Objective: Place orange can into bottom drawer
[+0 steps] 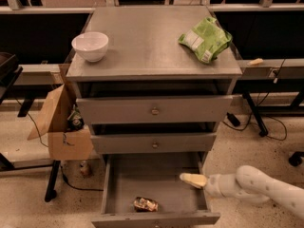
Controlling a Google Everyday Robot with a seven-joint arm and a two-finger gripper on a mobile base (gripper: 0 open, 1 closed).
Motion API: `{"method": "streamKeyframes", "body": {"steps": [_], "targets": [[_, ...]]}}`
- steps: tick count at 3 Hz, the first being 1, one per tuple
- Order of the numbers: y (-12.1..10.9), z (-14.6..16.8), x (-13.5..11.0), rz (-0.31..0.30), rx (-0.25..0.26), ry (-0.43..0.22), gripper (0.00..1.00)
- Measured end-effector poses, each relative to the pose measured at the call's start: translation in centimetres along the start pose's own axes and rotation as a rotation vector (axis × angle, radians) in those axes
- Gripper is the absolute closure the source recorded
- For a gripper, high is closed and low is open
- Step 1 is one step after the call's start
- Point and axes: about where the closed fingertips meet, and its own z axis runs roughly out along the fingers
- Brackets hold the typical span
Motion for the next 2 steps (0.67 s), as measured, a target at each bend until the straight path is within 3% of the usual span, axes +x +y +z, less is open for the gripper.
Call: {"method": "streamKeyframes", "body": {"steps": [1,2], "targets": [[0.9,-7.7,3.1,0.012,0.057,-0.058,0.00],[2.6,-10.4,4.0,-0.026,0.088,-0.064,0.00]]}}
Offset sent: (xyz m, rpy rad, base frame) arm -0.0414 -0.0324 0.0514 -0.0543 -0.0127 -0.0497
